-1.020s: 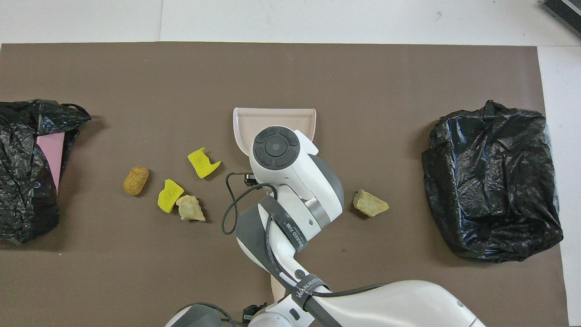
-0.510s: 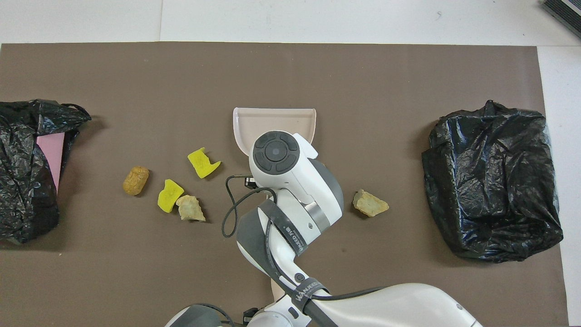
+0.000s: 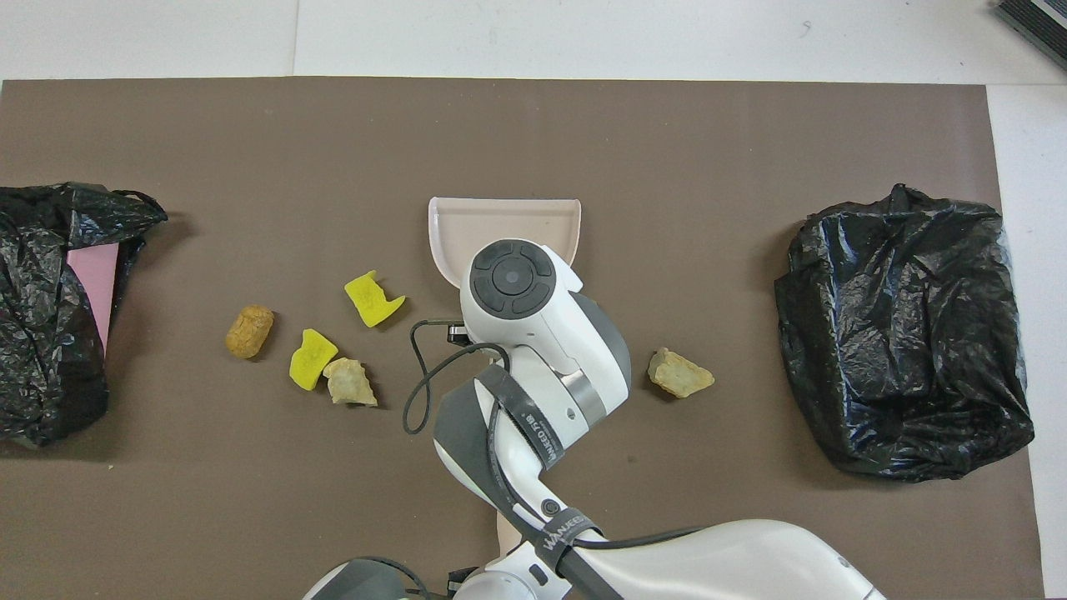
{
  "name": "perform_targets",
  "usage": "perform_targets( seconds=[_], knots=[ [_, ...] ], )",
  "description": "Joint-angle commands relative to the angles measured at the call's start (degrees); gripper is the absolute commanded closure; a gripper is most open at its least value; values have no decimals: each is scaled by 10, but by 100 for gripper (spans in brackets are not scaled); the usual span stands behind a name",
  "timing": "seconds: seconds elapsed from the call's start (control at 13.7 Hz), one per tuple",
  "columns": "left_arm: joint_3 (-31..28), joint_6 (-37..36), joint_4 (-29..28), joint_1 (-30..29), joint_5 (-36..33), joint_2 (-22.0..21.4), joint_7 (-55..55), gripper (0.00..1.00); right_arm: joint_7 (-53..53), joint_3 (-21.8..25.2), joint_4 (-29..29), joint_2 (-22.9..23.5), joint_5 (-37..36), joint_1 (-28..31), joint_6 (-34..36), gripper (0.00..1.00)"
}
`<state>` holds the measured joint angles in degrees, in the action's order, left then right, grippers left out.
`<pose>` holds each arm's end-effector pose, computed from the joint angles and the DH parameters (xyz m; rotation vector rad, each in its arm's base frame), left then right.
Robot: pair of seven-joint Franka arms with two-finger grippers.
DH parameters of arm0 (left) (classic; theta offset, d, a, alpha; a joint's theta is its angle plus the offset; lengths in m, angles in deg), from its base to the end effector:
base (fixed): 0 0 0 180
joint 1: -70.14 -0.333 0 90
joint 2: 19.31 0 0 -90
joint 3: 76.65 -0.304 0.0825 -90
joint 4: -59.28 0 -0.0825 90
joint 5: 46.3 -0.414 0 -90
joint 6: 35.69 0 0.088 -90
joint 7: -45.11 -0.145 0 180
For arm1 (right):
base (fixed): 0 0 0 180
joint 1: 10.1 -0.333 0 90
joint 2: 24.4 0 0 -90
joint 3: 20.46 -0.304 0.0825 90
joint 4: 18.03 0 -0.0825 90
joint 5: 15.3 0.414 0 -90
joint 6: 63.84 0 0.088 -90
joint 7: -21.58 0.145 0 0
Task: Sweep and dump trash in bin
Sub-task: 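Grasp the white dustpan handle with the right gripper and lift it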
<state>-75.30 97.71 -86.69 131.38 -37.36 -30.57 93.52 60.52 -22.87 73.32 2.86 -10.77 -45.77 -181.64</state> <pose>0.2055 -0.4103 0.2680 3.0880 -0.2140 -0.1571 0.5496 0.4362 0.2940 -3.0777 0.0876 0.1021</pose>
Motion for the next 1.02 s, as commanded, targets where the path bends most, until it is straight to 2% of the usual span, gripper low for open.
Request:
perform_targets(
  seconds=[0.0, 0.15, 0.44, 0.95],
  knots=[
    [-13, -41, 9, -3, 12, -10, -14, 100, -6, -1, 15, -19, 3, 0, -9, 99],
    [-13, -78, 31, -28, 12, -12, -15, 100, -41, -1, 14, -34, 0, 3, -9, 99],
    [-13, -153, 45, -88, 12, -53, -61, 100, -176, 0, 17, -68, 0, 24, 5, 100],
    [-15, -198, 73, -213, -21, -69, -70, 100, -510, 5, 14, -70, -61, 44, 52, 100]
  ],
)
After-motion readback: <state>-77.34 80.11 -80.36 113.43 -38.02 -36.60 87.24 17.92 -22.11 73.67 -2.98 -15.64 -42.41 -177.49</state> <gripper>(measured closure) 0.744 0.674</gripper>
